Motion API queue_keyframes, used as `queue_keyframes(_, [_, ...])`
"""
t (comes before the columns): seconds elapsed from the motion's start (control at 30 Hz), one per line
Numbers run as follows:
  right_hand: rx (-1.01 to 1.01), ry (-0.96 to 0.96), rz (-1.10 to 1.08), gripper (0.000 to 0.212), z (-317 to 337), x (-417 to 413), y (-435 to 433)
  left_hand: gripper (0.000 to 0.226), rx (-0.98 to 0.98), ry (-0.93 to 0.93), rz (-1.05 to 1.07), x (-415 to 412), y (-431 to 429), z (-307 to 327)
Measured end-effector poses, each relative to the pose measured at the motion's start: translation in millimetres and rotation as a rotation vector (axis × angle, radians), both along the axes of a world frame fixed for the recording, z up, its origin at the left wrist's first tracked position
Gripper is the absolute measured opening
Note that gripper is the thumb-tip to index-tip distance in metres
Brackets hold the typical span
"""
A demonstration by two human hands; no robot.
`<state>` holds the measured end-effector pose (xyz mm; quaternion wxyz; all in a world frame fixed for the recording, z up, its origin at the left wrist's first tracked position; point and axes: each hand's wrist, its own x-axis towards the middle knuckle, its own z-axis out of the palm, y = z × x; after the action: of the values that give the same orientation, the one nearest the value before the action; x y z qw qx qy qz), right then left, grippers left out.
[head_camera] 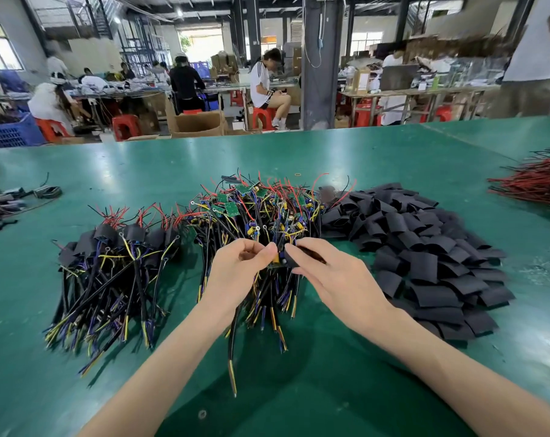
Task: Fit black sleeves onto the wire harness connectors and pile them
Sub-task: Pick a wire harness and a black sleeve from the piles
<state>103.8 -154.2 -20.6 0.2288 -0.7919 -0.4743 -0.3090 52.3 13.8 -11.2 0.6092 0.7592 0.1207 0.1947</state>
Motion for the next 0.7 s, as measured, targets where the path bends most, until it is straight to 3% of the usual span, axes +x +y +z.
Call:
queue_keyframes(0.13, [0.068,0.061,0.047,0.033,-5,4,1,0.016,-0.030,-0.025,-0.003,1,3,-1])
queue_keyframes(0.5, [0.302,0.639,0.191,0.035,1,11,-1,0.013,0.071,-0.158,-0.037,0,-1,1])
queue_keyframes(0.6, [0.306,0.608,0.199,0.035,3,10,-2,0.011,0.074,-0.146,-0.069,0,-1,2])
queue_keyframes(0.7, [0.255,0.392,0.214,0.035,0,6,0,0.010,0.064,-0.125,-0.105,-2,-1,2])
